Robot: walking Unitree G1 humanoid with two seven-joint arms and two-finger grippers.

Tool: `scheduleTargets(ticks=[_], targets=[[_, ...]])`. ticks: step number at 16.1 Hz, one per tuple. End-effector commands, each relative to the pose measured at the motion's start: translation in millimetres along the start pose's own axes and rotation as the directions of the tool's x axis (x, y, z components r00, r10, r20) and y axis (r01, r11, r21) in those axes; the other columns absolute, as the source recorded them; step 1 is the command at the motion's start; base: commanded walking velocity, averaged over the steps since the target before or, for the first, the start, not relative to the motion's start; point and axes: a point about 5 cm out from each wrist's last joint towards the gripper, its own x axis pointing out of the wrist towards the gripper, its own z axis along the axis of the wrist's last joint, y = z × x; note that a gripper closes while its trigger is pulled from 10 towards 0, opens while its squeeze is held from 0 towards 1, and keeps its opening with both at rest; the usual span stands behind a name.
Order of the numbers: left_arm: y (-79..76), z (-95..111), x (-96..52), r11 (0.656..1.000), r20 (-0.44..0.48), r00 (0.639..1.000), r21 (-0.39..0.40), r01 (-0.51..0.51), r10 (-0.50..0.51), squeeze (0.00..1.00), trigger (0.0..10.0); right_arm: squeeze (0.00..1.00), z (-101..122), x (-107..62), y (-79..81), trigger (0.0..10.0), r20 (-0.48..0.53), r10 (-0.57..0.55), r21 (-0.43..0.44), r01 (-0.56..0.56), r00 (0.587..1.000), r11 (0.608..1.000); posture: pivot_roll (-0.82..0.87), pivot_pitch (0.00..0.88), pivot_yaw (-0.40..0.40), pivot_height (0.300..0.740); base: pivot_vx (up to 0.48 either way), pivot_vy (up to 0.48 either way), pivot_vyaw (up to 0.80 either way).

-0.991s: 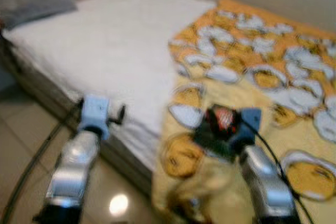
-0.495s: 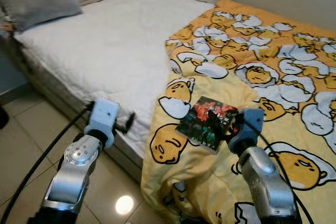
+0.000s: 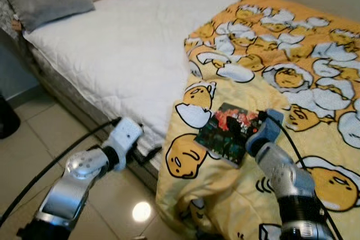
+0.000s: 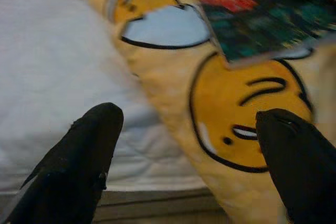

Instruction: Clean up the room

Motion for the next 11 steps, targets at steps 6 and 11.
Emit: scheduleTargets(ticks=[6, 11], targets=[[-8.0, -1, 0.4, 0.999, -0.011, 0.999, -0.004, 0.049, -0.049, 1.0, 10.0, 0.0, 6, 3.3, -27.1, 10.0, -0.055, -0.095, 0.0, 0.095, 0.994, 0.995, -0.01, 0.0, -0.013, 0.74, 0.0, 0.0, 0.0], [-11.7, -3, 0.1, 0.998, -0.015, 0.998, -0.002, 0.067, -0.067, 1.0, 10.0, 0.0, 0, 1.7, -30.2, 10.0, -0.129, -0.034, 0.103, 0.047, 0.991, 0.994, -0.01, 0.0, -0.019, 0.74, 0.0, 0.0, 0.0]])
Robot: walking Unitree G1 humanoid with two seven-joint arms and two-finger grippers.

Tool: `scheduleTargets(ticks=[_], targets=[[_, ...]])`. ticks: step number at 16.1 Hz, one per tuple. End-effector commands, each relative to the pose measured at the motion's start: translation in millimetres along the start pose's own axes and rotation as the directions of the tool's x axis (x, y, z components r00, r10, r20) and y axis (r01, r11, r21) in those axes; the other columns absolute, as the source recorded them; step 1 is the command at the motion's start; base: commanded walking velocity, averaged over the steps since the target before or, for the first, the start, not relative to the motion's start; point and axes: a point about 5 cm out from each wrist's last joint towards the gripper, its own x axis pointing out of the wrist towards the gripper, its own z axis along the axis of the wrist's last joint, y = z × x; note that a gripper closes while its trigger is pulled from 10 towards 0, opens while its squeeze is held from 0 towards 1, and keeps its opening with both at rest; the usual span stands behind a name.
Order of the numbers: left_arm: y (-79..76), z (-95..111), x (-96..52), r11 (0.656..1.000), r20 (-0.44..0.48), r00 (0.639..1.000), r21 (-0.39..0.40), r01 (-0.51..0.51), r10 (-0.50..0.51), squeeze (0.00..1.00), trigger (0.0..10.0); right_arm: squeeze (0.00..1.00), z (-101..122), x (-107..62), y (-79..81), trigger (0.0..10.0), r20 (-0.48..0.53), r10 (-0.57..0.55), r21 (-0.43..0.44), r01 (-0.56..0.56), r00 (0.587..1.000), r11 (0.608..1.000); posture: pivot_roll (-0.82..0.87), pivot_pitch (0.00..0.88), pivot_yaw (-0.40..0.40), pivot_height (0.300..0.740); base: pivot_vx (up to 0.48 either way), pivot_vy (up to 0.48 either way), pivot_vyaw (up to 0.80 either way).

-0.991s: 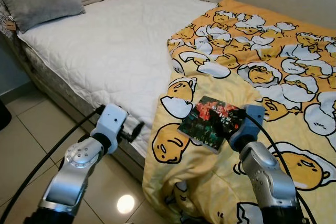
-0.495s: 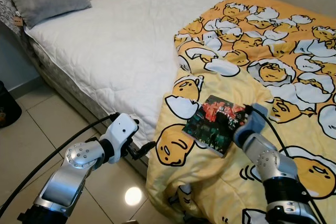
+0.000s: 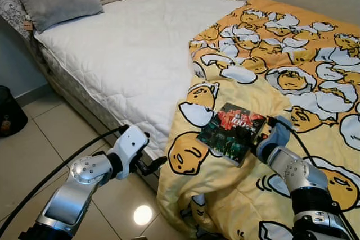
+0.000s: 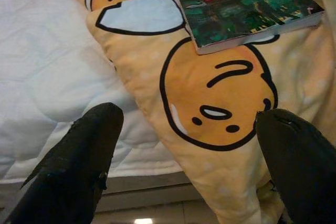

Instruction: Clean up the room

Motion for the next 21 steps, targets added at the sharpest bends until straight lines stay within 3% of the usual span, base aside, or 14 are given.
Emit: scheduleTargets(ticks=[1, 5, 6, 7, 12, 14, 18, 19, 20, 21], targets=[[-3.6, 4, 0.0, 1.0, 0.007, 1.0, 0.014, 0.023, -0.023, 1.0, 10.0, 0.0, -6, 1.1, 4.5, 10.0, -0.064, 0.066, 0.061, -0.063, 0.996, 0.996, -0.02, 0.0, -0.019, 0.74, 0.0, 0.0, 0.0], [-4.2, 5, 1.9, 0.999, 0.009, 1.0, 0.017, 0.029, -0.029, 1.0, 10.0, 0.0, -17, 3.6, -3.1, 10.0, -0.125, 0.031, 0.069, -0.022, 0.992, 0.997, -0.02, 0.0, -0.023, 0.74, 0.0, 0.0, 0.0], [-5.1, 7, 2.8, 0.999, 0.012, 0.999, 0.019, 0.038, -0.038, 1.0, 10.0, 0.0, -28, 5.0, -11.3, 10.0, -0.194, -0.044, -0.006, 0.043, 0.98, 0.999, -0.01, 0.0, -0.029, 0.74, 0.0, 0.0, 0.0], [-5.1, 7, 2.6, 0.999, 0.014, 0.999, 0.02, 0.043, -0.043, 1.0, 10.0, 0.0, -30, 5.6, -11.5, 10.0, -0.199, -0.039, 0.011, 0.042, 0.979, 0.999, -0.01, 0.0, -0.037, 0.74, 0.0, 0.0, 0.0], [-10.2, 14, 0.9, 0.991, 0.065, 0.989, 0.013, 0.133, -0.134, 1.0, 10.0, 0.0, -37, 9.5, 3.1, 10.0, -0.266, 0.103, 0.146, -0.065, 0.958, 0.987, -0.01, 0.0, -0.044, 0.74, 0.0, 0.0, 0.0], [-10.3, 18, -0.4, 0.986, 0.081, 0.983, 0.017, 0.163, -0.164, 1.0, 10.0, 0.0, -31, 11.6, 15.0, 10.0, -0.228, 0.204, 0.267, -0.141, 0.952, 0.953, -0.01, 0.0, -0.043, 0.74, 0.0, 0.0, 0.0], [-8.0, 19, -0.3, 0.986, 0.082, 0.982, 0.015, 0.168, -0.168, 1.0, 10.0, 0.0, -24, 13.2, 25.3, 10.0, -0.182, 0.278, 0.361, -0.199, 0.943, 0.911, -0.01, 0.0, -0.04, 0.74, 0.0, 0.0, 0.0], [-6.7, 19, -0.7, 0.986, 0.082, 0.982, 0.015, 0.169, -0.169, 1.0, 10.0, 0.0, -24, 14.7, 29.0, 5.3, -0.176, 0.292, 0.373, -0.211, 0.94, 0.903, -0.01, 0.0, -0.04, 0.74, 0.0, 0.0, 0.0], [-6.3, 19, -0.8, 0.986, 0.082, 0.982, 0.015, 0.169, -0.169, 1.0, 10.0, 0.0, -24, 15.1, 30.2, 5.3, -0.175, 0.296, 0.375, -0.214, 0.939, 0.902, -0.01, 0.0, -0.04, 0.74, 0.0, 0.0, 0.0], [-5.1, 19, -1.2, 0.986, 0.08, 0.983, 0.017, 0.166, -0.167, 1.0, 10.0, 0.0, -23, 17.0, 33.8, 4.0, -0.157, 0.303, 0.388, -0.224, 0.94, 0.894, 0.0, 0.0, -0.04, 0.74, 0.0, 0.0, 0.0]])
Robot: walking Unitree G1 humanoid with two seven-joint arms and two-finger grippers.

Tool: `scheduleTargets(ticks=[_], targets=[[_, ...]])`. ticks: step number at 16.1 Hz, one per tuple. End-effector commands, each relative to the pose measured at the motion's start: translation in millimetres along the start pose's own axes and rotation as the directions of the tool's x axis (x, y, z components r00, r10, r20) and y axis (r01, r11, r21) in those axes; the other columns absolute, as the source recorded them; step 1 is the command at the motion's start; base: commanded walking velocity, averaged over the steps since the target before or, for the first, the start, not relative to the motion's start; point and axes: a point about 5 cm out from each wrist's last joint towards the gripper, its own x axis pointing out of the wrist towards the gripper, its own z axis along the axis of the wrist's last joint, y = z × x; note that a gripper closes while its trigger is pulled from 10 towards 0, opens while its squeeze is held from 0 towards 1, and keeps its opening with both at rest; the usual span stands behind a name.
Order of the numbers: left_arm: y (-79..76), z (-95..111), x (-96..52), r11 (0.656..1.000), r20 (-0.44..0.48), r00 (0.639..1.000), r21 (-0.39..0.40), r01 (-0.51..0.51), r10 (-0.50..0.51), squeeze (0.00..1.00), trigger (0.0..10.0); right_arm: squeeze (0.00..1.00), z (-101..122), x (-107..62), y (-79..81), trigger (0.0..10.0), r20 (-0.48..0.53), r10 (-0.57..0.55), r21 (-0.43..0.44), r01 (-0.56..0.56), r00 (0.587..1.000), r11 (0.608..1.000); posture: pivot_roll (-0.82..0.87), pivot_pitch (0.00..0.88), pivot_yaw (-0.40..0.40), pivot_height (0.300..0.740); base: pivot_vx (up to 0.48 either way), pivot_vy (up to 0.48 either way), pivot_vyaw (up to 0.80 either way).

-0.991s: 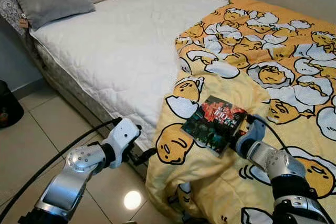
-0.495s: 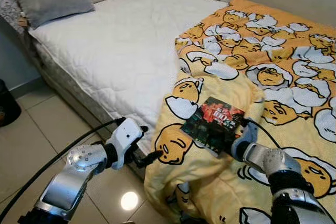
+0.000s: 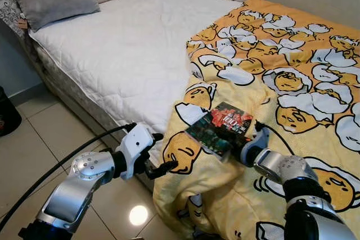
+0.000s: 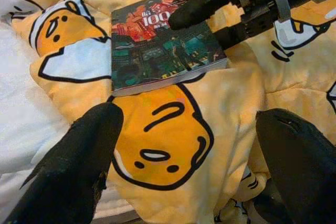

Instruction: Clean up the room

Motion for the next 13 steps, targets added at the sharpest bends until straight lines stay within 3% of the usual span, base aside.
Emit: scheduleTargets(ticks=[1, 5, 6, 8, 9, 10, 13], targets=[[4.2, 2, -2.0, 1.0, 0.0, 1.0, 0.003, -0.006, 0.006, 1.0, 10.0, 0.0, 1, 5.5, 11.6, 4.0, 0.007, 0.051, 0.023, -0.051, 0.999, 0.998, 0.0, 0.0, -0.04, 0.74, 0.0, 0.0, 0.0], [6.4, 1, -2.8, 1.0, -0.004, 1.0, 0.01, -0.015, 0.015, 1.0, 10.0, 0.0, 10, 9.6, 22.0, 4.2, 0.08, 0.086, 0.054, -0.09, 0.993, 0.994, 0.0, 0.0, -0.04, 0.74, 0.0, 0.0, 0.0], [7.0, 1, -2.9, 1.0, -0.006, 1.0, 0.012, -0.019, 0.019, 1.0, 10.0, 0.0, 14, 8.0, 23.0, 10.0, 0.088, 0.085, 0.004, -0.086, 0.992, 0.996, 0.0, 0.0, -0.043, 0.74, 0.0, 0.0, 0.0], [6.6, 0, -2.8, 1.0, -0.011, 1.0, 0.014, -0.024, 0.024, 1.0, 10.0, 0.0, 21, 2.3, 9.3, 10.0, 0.1, -0.045, -0.167, 0.061, 0.994, 0.984, 0.0, 0.0, -0.046, 0.74, 0.0, 0.0, 0.0], [6.4, 0, -2.7, 1.0, -0.012, 1.0, 0.014, -0.025, 0.025, 1.0, 10.0, 0.0, 23, 0.3, 5.0, 10.0, 0.108, -0.078, -0.199, 0.098, 0.991, 0.975, 0.0, 0.0, -0.046, 0.74, 0.0, 0.0, 0.0], [6.3, 0, -2.4, 1.0, -0.013, 1.0, 0.015, -0.027, 0.027, 1.0, 10.0, 0.0, 31, -6.7, -6.3, 10.0, 0.143, -0.16, -0.28, 0.195, 0.977, 0.94, 0.0, 0.0, -0.047, 0.74, 0.0, 0.0, 0.0], [5.7, 0, -1.9, 0.999, -0.016, 1.0, 0.019, -0.026, 0.026, 1.0, 10.0, 0.0, 51, -29.5, -21.5, 10.0, 0.178, -0.211, -0.367, 0.264, 0.961, 0.892, -0.01, 0.0, -0.044, 0.74, 0.0, 0.0, 0.0]])
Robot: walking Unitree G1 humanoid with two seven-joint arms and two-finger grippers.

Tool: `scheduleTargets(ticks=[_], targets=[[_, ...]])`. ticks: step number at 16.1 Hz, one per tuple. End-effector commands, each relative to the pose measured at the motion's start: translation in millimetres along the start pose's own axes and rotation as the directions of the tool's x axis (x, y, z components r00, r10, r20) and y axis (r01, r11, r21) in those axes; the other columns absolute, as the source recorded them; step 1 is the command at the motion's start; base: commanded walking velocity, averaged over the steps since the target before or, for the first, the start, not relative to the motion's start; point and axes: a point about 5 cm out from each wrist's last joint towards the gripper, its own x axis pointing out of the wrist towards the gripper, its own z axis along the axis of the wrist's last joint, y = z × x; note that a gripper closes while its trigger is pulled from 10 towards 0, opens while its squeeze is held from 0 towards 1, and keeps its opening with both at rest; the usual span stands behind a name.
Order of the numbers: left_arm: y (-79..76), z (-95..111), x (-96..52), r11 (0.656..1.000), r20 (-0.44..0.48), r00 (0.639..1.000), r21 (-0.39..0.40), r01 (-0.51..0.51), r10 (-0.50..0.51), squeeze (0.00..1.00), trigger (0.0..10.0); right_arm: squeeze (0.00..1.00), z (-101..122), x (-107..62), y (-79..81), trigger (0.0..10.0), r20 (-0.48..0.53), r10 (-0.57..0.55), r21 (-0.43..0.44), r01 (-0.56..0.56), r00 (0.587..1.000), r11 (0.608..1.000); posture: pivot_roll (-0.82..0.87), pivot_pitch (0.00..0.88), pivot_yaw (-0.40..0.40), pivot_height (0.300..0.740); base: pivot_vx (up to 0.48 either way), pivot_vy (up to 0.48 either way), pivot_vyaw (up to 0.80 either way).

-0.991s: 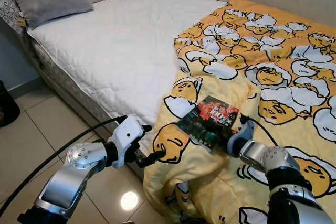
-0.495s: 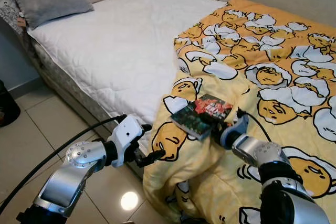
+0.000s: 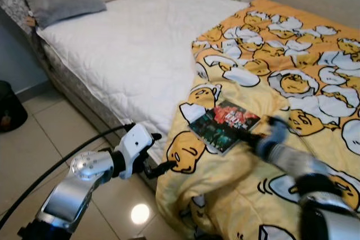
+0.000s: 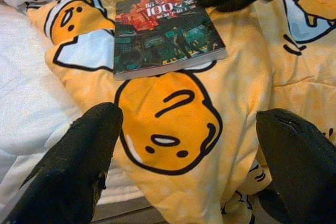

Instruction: Clean up the room

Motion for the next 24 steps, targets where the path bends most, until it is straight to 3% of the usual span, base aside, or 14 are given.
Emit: scheduleTargets(ticks=[1, 2, 4, 7, 10, 12, 14, 17, 24], targets=[[3.3, 2, -1.3, 1.0, -0.003, 1.0, 0.015, -0.009, 0.01, 1.0, 10.0, 0.0, 7, -3.6, -0.7, 10.0, 0.005, 0.004, -0.051, -0.004, 1.0, 0.999, -0.01, 0.0, -0.041, 0.74, 0.0, 0.0, 0.0], [3.2, 2, -1.3, 1.0, -0.005, 1.0, 0.016, -0.008, 0.008, 1.0, 10.0, 0.0, 15, -8.3, -3.2, 10.0, 0.024, 0.03, -0.053, -0.029, 0.999, 0.998, -0.01, 0.0, -0.04, 0.74, 0.0, 0.0, 0.0], [3.2, 3, -0.5, 1.0, -0.007, 1.0, 0.019, -0.005, 0.005, 1.0, 10.0, 0.0, 30, -11.1, 7.3, 10.0, 0.1, 0.133, 0.057, -0.139, 0.986, 0.989, -0.02, 0.0, -0.036, 0.74, 0.0, 0.0, 0.0], [2.5, 4, 0.6, 1.0, -0.006, 1.0, 0.021, -0.002, 0.002, 1.0, 10.0, 0.0, 25, -2.5, 30.3, 10.0, 0.1, 0.219, 0.166, -0.233, 0.971, 0.958, -0.01, 0.0, -0.041, 0.74, 0.0, 0.0, 0.0], [2.4, 4, 0.4, 1.0, -0.006, 1.0, 0.021, -0.004, 0.004, 1.0, 10.0, 0.0, 6, 6.2, 38.6, 10.0, 0.003, 0.201, 0.141, -0.2, 0.98, 0.97, -0.01, 0.0, -0.047, 0.74, 0.0, 0.0, 0.0], [2.1, 4, -0.2, 1.0, -0.007, 1.0, 0.016, -0.008, 0.008, 1.0, 10.0, 0.0, -12, 13.0, 34.8, 10.0, -0.064, 0.093, 0.059, -0.089, 0.994, 0.994, 0.0, 0.0, -0.052, 0.74, 0.0, 0.0, 0.0], [1.8, 4, 0.1, 1.0, -0.008, 1.0, 0.014, -0.008, 0.008, 1.0, 10.0, 0.0, -14, 14.0, 33.4, 10.0, -0.067, 0.07, 0.064, -0.065, 0.995, 0.996, 0.0, 0.0, -0.054, 0.74, 0.0, 0.0, 0.0], [2.0, 4, -0.4, 1.0, -0.009, 1.0, 0.012, -0.009, 0.009, 1.0, 10.0, 0.0, -15, 14.2, 29.4, 10.0, -0.068, 0.015, 0.002, -0.014, 0.998, 1.0, 0.0, 0.0, -0.055, 0.74, 0.0, 0.0, 0.0], [4.0, 5, 1.1, 1.0, -0.008, 1.0, 0.017, 0.002, -0.001, 1.0, 10.0, 0.0, 5, 3.2, 20.2, 10.0, 0.016, 0.041, 0.06, -0.042, 0.999, 0.997, -0.01, 0.0, -0.045, 0.74, 0.0, 0.0, 0.0]])
